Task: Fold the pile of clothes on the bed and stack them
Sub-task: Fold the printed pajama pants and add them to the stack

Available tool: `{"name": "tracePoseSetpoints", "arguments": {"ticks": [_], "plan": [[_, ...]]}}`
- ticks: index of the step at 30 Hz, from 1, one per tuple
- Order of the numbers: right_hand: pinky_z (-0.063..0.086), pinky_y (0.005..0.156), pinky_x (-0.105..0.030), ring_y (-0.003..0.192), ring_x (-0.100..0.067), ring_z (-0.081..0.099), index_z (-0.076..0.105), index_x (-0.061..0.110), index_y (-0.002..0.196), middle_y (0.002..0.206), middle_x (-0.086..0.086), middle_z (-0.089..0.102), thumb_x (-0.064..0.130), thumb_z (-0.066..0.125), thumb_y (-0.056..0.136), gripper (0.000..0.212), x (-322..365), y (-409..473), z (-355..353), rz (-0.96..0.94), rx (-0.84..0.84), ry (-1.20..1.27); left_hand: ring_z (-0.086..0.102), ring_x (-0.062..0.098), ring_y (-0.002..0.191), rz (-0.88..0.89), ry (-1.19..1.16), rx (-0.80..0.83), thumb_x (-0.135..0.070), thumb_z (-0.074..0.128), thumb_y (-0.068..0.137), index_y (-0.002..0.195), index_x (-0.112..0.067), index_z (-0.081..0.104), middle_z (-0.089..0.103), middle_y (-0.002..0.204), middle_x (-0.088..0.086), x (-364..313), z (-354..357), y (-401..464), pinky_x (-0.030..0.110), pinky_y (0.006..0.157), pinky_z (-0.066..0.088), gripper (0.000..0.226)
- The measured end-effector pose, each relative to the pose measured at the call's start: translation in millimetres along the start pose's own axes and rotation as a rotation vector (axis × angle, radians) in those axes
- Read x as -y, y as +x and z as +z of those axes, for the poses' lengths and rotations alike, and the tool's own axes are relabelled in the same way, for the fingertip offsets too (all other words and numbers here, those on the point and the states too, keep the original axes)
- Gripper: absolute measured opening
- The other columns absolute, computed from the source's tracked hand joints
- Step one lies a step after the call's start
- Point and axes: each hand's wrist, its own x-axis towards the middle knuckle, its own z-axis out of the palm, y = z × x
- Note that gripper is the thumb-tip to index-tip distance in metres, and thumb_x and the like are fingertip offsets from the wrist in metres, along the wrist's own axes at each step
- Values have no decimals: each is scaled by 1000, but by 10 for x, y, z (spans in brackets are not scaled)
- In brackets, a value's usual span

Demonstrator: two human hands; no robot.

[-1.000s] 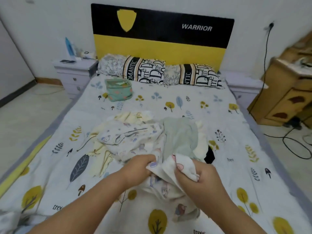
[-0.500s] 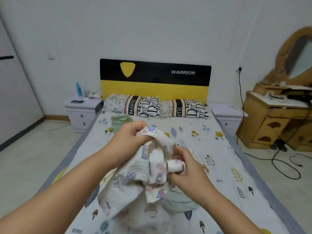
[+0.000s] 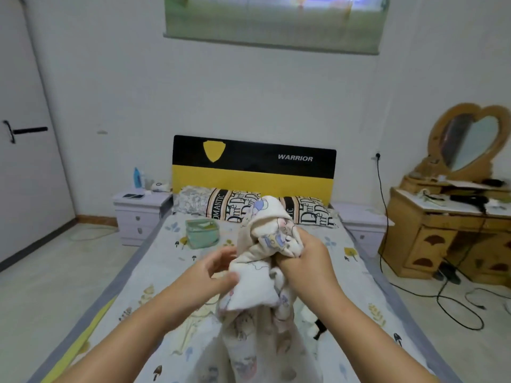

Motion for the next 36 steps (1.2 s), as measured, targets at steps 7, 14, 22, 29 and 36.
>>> {"name": "tracePoseSetpoints", "arguments": {"ticks": [7, 14, 22, 29, 36], "plan": [[55, 73, -39, 82, -23, 65, 65, 17, 80, 87, -12, 70, -3, 59, 80, 20, 515, 82, -371, -66, -149, 181, 61, 6, 106, -208, 33, 150, -33, 80, 69, 117, -27, 58, 66, 114, -14, 532, 379, -272, 28, 91, 50, 53], [48, 66, -36, 77, -25, 59, 58, 14, 74, 78, -7, 64, 3, 55, 80, 13, 385, 184, -793, -53, -283, -153, 61, 25, 77, -89, 227, -219, -10, 44, 96, 98, -8, 63, 67, 86, 11, 192, 283, -175, 34, 69, 47, 19], [45, 66, -29, 90, -29, 60, 60, 20, 104, 95, -4, 66, 13, 56, 83, 22, -184, -80, -564, 185, 3, -589, 56, 16, 54, -15, -7, -344, -16, 46, 96, 87, -11, 61, 63, 69, 6, -644, 108, 47, 27, 52, 42, 17], [44, 76, -14, 97, 6, 58, 43, 43, 118, 106, 28, 55, 71, 60, 69, 59, 141, -651, -84, 231, 232, 187, 54, 20, 65, 75, -211, -464, -9, 44, 95, 82, -14, 59, 59, 75, 9, -1109, 180, 81, 28, 57, 40, 21], [46, 52, -19, 69, -13, 58, 58, 17, 87, 77, -2, 63, -1, 53, 82, 20, 219, -767, 154, 153, 90, 44, 62, 18, 66, 148, -138, -467, -14, 44, 96, 90, -9, 59, 63, 81, 12, -1207, 211, -4, 26, 59, 49, 17]]}}
